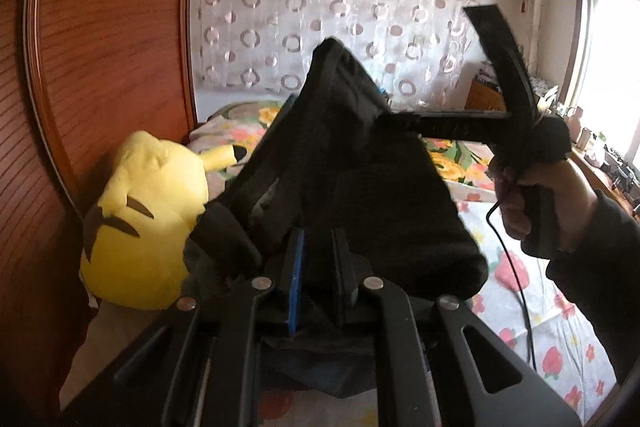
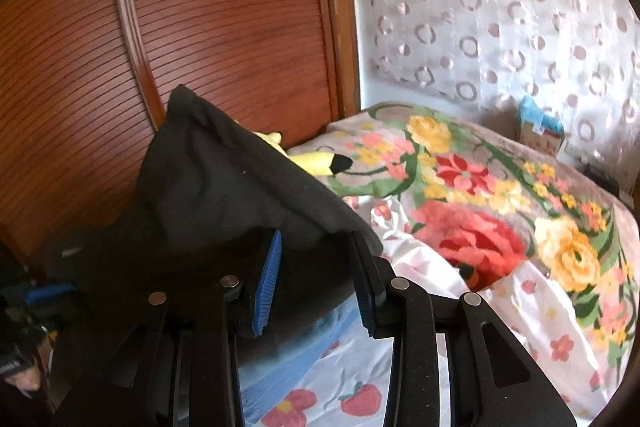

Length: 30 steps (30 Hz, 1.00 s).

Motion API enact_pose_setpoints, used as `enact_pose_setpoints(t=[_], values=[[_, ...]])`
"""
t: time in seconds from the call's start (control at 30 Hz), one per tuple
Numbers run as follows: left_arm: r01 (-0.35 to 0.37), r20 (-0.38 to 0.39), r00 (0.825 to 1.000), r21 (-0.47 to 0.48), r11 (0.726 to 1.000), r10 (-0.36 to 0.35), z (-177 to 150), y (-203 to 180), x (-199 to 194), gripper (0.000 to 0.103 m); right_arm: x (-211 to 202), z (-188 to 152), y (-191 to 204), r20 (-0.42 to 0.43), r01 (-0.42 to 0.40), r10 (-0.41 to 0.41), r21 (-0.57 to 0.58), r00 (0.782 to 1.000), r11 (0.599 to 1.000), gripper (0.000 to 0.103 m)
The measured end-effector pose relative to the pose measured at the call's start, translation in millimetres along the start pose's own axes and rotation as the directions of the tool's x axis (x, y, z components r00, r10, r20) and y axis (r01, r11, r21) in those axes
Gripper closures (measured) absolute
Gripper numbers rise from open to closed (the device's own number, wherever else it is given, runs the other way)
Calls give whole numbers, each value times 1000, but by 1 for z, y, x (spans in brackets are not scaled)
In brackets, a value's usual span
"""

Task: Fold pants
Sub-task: 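Lower the shorts onto the blue jeans stack with both grippers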

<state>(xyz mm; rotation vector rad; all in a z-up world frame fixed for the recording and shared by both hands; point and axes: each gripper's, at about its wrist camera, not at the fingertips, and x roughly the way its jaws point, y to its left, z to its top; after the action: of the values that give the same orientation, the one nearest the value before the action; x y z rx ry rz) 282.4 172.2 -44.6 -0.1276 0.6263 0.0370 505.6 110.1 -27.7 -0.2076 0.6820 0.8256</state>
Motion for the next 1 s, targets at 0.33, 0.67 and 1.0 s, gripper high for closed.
enact_pose_setpoints(t=[0.33,0.67,1.0], values=[[-17,18,1000,37,999,16,2,-13,-22,92,-65,-10,24,75,4,-4,0,997,1000,69],[8,67,998,80,997,-13,-5,-34,-69,91,-154,-45,61,142,51,-52,10,989,999,69],[40,110,992,128,991,-54,-18,-62,-122,90,-225,-80,90,200,113,-122,53,972,992,58]])
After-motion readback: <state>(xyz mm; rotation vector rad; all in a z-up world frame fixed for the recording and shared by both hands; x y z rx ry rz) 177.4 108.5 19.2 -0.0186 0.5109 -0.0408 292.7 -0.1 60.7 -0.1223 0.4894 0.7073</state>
